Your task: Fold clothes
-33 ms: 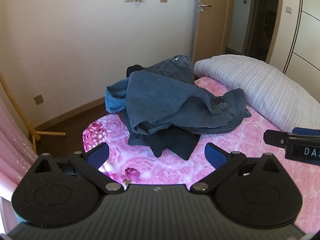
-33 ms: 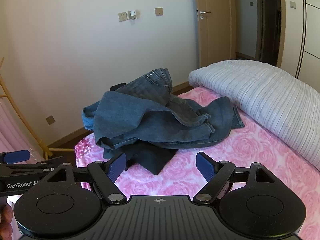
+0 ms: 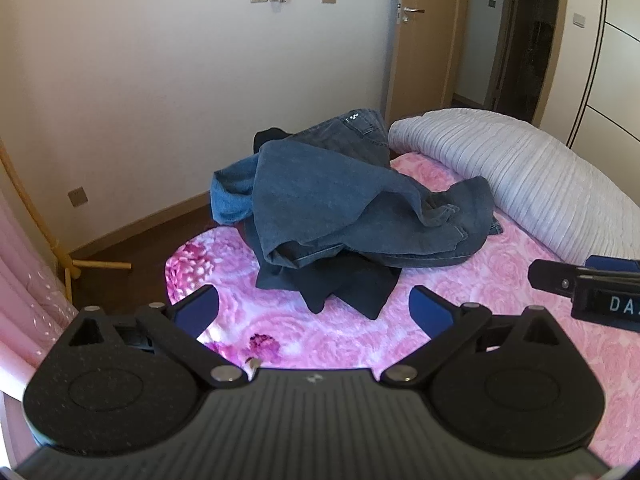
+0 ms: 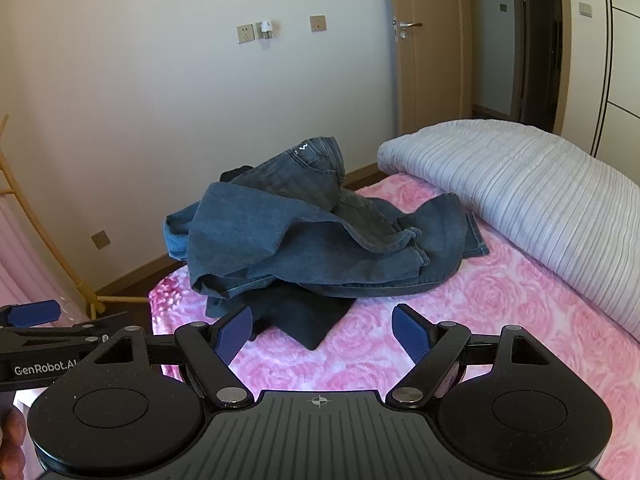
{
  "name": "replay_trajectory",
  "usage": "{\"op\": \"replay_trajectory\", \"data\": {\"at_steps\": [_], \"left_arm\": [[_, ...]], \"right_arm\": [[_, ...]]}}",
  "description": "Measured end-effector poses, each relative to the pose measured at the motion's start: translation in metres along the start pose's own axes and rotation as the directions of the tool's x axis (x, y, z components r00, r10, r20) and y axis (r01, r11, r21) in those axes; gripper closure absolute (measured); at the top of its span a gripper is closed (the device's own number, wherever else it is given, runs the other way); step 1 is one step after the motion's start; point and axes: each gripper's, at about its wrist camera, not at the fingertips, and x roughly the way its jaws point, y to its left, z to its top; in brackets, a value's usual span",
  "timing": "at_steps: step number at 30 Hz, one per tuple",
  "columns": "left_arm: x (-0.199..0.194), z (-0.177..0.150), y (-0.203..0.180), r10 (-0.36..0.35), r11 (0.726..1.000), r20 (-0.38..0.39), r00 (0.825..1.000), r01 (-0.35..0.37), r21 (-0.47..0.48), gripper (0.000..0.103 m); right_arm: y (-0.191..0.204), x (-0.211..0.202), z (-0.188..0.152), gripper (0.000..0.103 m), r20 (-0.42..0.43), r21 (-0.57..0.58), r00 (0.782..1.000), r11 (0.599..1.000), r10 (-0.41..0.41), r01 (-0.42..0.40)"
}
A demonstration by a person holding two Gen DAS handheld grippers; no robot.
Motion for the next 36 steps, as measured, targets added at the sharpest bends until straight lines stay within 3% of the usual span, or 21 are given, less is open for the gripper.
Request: {"op": "replay_trajectory", "data": {"at_steps": [11,36], "left_arm": [[0.005,0.000,0.011,-0.019,0.999,-0.034,0.999,0.018,-0.047,0.004],[0.002,-0.004,0.018,-0.008,0.999,-0.044,0.999,0.006,-0.054,0.004]], "right_arm": [[0.004,0.004,-0.003,0.023,0.006,-0.007,1.000,1.000,-0.005,0.006],[0.005,0.004,-0.005,0.023,-0.010,-0.011,1.000,1.000,0.008,-0.008]]}}
